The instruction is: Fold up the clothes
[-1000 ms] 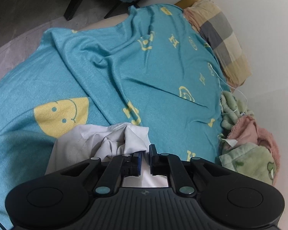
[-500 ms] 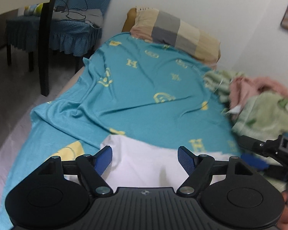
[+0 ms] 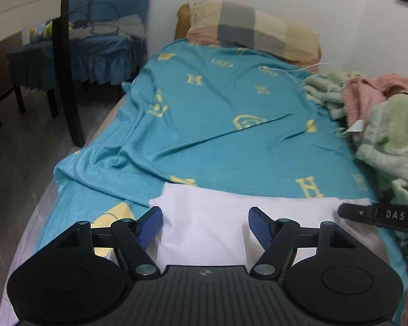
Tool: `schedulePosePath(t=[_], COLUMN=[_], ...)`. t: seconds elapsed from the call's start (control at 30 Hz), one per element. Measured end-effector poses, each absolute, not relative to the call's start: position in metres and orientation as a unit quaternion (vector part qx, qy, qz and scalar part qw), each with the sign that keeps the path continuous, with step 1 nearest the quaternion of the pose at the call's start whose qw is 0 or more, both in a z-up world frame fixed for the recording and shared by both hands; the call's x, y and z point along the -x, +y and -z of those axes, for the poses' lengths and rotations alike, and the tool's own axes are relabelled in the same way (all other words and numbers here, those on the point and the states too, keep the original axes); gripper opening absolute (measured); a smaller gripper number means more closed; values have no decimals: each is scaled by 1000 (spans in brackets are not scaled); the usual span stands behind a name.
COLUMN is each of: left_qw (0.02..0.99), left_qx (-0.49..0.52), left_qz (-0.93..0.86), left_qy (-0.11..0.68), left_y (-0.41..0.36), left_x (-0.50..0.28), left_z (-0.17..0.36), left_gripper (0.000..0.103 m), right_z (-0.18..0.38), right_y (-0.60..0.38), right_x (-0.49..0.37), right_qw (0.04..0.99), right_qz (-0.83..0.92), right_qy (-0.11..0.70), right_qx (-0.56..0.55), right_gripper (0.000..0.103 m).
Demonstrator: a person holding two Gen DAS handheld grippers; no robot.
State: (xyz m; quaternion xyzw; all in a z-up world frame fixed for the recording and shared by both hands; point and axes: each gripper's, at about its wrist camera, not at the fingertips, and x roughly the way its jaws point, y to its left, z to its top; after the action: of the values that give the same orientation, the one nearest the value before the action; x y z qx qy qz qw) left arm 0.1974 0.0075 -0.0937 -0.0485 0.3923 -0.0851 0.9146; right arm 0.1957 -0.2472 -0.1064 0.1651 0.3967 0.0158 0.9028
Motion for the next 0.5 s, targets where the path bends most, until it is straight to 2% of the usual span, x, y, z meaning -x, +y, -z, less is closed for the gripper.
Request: schedulePosePath(t=[0.27, 0.5], left_qw=[913, 898], left_qx=[2, -27], left_qz=[115, 103], left_qy=[392, 426], left_y=[-12, -22], left_x=[-155, -164], left_z=[81, 108], left_gripper=[73, 72], right_z=[101, 122], right_y=[-225, -217], right_x=[-162, -168], right_qw=[897, 884], right_qz=[-48, -42], right_qy=[417, 449], right_qx=[-140, -125], right_gripper=[27, 26])
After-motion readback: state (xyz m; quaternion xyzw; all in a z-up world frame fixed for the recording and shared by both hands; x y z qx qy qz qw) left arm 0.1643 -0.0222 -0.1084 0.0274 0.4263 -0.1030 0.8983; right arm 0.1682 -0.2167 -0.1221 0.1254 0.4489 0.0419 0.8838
